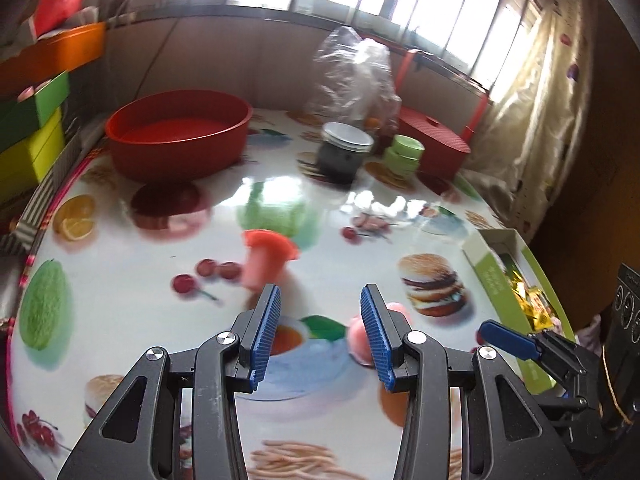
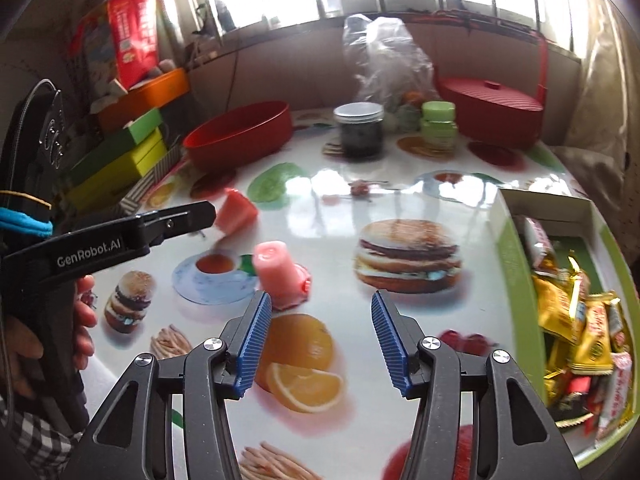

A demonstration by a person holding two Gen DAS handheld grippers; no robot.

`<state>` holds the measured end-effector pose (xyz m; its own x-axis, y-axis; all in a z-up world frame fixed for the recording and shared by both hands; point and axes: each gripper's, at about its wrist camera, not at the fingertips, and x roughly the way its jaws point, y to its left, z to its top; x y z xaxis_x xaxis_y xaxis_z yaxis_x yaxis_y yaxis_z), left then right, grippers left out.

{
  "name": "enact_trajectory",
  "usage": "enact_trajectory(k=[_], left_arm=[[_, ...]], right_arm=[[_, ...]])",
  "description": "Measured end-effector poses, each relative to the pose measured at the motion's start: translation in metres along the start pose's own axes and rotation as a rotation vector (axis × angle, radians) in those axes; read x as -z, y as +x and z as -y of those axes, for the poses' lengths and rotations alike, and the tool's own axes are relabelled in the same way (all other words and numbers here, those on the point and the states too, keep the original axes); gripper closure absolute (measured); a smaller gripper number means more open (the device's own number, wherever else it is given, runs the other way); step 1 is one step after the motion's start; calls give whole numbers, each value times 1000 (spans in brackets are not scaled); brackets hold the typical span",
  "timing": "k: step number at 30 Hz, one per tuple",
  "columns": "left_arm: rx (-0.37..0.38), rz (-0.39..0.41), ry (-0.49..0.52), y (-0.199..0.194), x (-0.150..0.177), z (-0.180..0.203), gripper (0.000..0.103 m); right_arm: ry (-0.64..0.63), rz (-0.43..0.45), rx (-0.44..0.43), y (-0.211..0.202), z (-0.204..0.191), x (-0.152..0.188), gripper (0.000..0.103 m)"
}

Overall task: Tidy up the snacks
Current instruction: 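Grasp the pink jelly cup with the right tool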

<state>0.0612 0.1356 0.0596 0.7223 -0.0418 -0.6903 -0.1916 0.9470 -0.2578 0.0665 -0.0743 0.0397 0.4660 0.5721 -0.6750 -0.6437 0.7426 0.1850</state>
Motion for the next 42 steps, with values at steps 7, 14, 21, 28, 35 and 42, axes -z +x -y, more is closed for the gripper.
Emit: enact_trajectory(k=[7,14,21,28,35,42], left_arm=[[-17,-20,-38,6,3,-25,60],[-6,-56,-62,22,4,-39,59],[-10,-86,-36,42,-5,-40,58],[-18,-110,-13,61,-14,-42,59],[-21,-129,25,74,-23,-37,59],[-28,-146,51,84,-25,-31,59]], right_arm=[[-12,-9,-33,19,-13,-8,48],[-46,-44,-22,45,-24,-14,47],[-37,-69,-9,61,-25,-17,47],[-49,-89,0,70,-28,-18,47],[-33,-99,8,76,-27,-18,54],[-24,-104,3,78,-25,-19,64]])
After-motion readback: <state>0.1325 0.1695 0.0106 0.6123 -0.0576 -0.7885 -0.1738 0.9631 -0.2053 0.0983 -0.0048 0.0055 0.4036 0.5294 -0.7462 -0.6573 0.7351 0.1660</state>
